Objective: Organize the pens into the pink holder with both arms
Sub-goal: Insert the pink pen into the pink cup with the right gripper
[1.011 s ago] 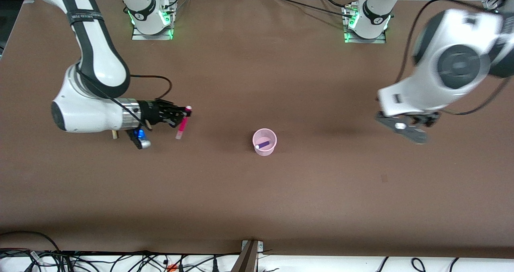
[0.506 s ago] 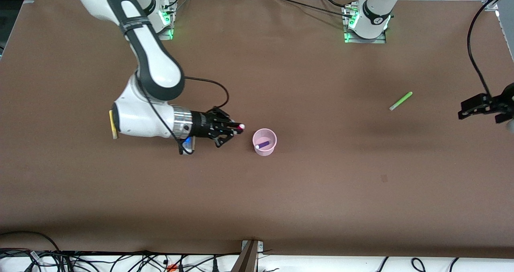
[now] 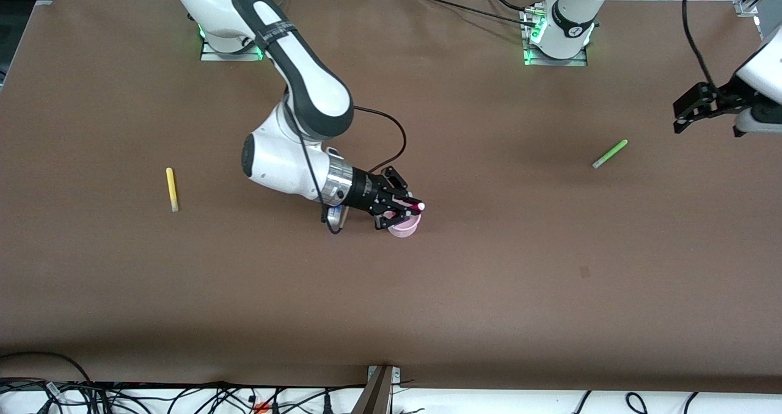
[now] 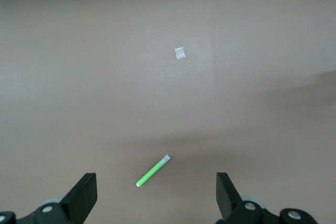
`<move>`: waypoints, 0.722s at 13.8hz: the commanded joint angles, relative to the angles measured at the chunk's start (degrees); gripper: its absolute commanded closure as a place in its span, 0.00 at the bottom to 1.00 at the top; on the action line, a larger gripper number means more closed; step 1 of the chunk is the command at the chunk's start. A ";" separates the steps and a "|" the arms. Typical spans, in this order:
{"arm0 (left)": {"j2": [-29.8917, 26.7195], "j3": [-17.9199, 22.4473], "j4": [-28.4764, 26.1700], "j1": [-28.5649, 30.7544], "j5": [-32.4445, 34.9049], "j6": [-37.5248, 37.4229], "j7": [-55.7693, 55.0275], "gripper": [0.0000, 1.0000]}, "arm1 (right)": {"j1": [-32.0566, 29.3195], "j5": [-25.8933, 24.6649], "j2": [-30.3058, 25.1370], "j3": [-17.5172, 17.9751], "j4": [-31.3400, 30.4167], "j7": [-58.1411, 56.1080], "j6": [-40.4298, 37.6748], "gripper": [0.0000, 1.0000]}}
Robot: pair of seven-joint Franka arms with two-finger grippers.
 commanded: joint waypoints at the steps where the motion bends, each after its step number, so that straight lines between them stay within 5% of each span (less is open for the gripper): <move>1: 0.42 0.49 -0.17 -0.40 1.18 0.66 -0.10 0.00 | 1.40 3.56 1.69 -0.57 2.22 1.41 2.10 0.98; 10: 0.78 0.58 0.27 -0.40 -0.58 -0.38 -4.14 0.00 | 4.21 6.38 4.50 -0.57 0.91 1.68 3.33 0.98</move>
